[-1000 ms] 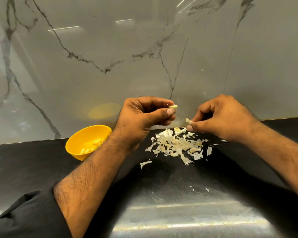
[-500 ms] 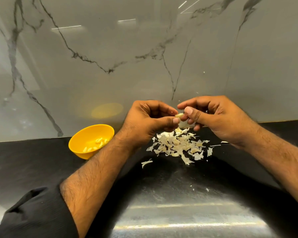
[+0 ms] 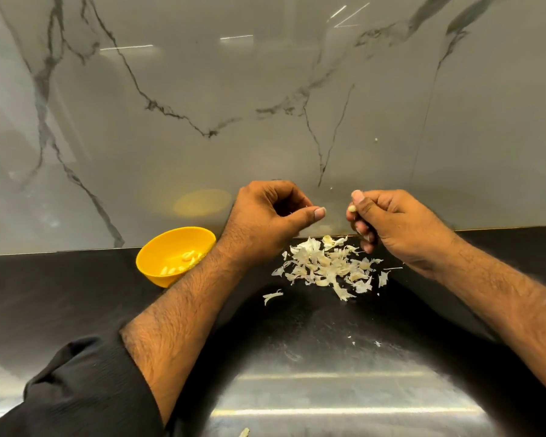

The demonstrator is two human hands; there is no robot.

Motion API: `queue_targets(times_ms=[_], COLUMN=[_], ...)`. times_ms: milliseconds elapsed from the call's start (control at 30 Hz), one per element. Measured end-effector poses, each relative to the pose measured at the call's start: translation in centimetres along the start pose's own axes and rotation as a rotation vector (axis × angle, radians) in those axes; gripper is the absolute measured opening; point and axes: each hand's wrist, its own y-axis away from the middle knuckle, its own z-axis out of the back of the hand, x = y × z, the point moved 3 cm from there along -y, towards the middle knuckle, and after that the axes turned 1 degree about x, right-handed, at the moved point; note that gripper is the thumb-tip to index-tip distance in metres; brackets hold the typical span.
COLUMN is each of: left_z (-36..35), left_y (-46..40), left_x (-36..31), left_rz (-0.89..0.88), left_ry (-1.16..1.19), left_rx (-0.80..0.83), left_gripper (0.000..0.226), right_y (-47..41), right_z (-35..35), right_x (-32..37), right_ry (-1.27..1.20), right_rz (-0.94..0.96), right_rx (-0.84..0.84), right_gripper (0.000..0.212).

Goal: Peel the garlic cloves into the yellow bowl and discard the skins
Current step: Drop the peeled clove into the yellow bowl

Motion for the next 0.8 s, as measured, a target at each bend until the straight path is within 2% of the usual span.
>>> queue_targets(times_ms=[200, 300, 433, 600, 700, 800], left_z=[3.2, 6.9, 13.8, 19.6, 20.7, 20.5], left_y=[0.5, 1.9, 3.9, 6.2, 7.0, 7.3], left_x=[0.6, 1.6, 2.9, 3.4, 3.3, 3.1], left_rz=[0.086, 0.172, 0.290, 0.395, 0.417, 0.428], left_ry=[-0.103, -0.161, -0.228, -0.339, -0.358, -0.372], left_rx=[-0.016, -0.043, -0.155, -0.229, -0.244, -0.222], left_gripper=[0.022, 0.025, 0.028, 0.029, 0.030, 0.028], right_y=[0.6, 0.3, -1.3, -3.5, -4.1, -4.0], right_z=[-1.2, -3.3, -9.8, -17.5, -18.9, -18.7], right_x=[1.5, 2.8, 5.9, 10.3, 11.1, 10.9], right_ry=[0.080, 0.076, 0.112, 0.311, 0.386, 0.427], right_rz=[0.007, -0.004, 0.105, 0.248, 0.210, 0.142], right_rx=[0.013, 0.060, 0.142, 0.212, 0.240, 0.316], right_gripper=[0.008, 0.006, 0.008, 0.013, 0.018, 0.006])
